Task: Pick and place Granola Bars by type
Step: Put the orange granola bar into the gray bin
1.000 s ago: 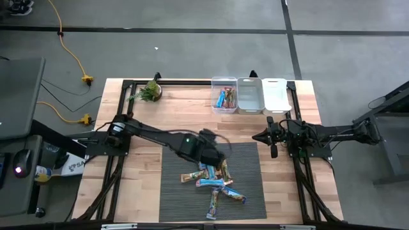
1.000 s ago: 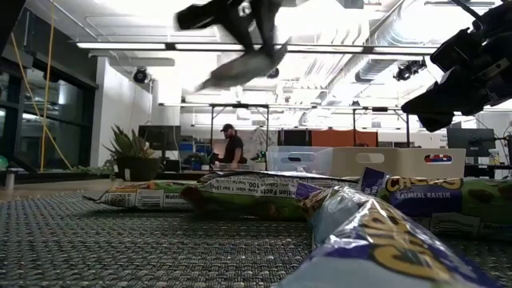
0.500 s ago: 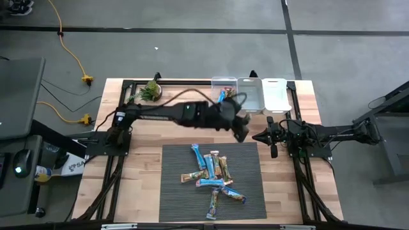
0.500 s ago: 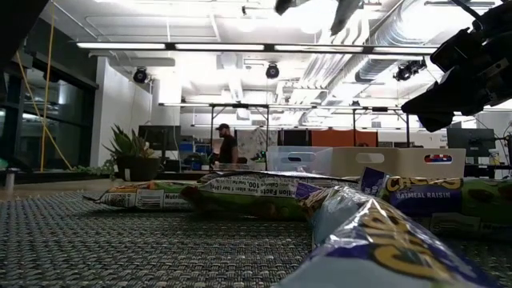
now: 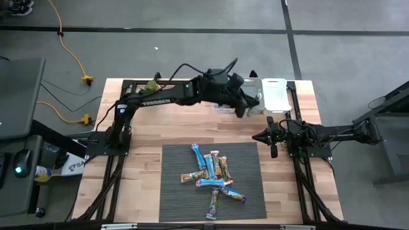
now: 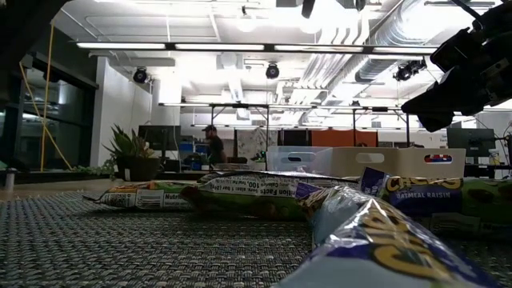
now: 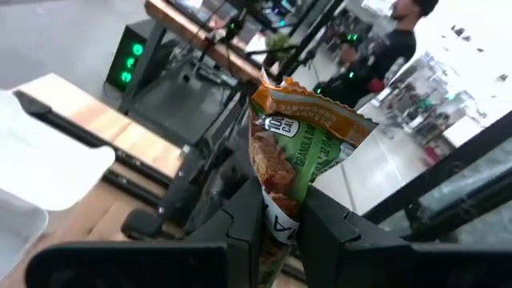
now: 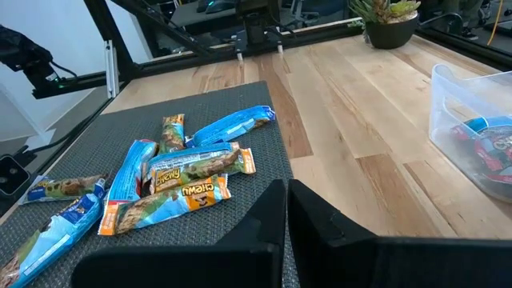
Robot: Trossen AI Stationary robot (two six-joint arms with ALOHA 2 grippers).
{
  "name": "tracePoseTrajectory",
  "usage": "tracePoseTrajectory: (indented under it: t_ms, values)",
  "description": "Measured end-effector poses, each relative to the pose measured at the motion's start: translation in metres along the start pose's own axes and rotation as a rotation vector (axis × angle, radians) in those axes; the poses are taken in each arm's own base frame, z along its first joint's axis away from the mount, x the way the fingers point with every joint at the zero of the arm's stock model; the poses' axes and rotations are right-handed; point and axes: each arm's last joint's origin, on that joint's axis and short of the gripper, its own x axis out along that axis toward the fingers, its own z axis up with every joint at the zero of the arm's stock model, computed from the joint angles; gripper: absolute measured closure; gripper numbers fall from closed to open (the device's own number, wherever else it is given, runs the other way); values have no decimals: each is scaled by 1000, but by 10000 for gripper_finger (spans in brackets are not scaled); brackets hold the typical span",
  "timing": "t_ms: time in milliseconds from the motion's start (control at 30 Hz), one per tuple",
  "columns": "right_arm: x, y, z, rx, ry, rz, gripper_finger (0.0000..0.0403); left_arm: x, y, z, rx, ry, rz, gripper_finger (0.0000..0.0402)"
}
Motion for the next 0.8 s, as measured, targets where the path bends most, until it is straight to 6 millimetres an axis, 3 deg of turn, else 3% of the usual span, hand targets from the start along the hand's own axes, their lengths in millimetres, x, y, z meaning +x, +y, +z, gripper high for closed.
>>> tracePoseTrajectory:
  t_ms: [400, 567, 667, 800]
  values:
    - [0, 0, 0, 0, 0, 0, 402, -17, 50, 44, -9, -116, -21, 345]
    - [0, 0, 0, 0, 0, 0, 402, -25, 75, 59, -38, -175, 48, 345]
    - [0, 0, 0, 0, 0, 0, 402, -24, 96, 65, -93, -216, 80, 345]
    - [0, 0, 0, 0, 0, 0, 402, -9, 129, 59, -164, -244, 104, 345]
